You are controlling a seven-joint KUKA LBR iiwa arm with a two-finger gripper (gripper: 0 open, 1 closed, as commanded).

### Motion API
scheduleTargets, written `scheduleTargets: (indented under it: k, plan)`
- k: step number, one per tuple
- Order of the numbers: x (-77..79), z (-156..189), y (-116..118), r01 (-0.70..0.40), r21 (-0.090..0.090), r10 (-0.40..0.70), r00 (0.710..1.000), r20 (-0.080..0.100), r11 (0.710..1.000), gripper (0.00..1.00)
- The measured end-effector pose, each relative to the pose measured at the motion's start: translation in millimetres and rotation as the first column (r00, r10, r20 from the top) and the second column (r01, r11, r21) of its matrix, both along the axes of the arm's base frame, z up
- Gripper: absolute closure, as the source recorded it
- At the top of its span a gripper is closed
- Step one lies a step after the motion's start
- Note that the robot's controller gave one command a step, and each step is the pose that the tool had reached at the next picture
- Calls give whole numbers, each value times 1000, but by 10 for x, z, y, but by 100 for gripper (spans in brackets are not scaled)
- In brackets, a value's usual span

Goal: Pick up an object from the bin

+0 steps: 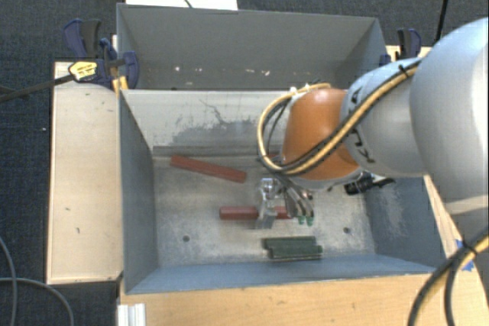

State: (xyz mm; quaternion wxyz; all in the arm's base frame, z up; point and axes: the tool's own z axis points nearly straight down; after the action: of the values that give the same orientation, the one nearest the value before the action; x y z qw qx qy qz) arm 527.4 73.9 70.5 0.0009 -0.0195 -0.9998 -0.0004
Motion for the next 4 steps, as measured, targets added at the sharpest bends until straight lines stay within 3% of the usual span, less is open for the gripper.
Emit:
scheduleTargets:
  k: [2,3,4]
  plan:
    - [-10,34,-1,0,0,0,1000,-1,1000,100]
    - [-32,247,-3,-1,-1,1,1000,-9,1000,100]
    - [-11,469,-2,-1,0,1,1000,1,1000,100]
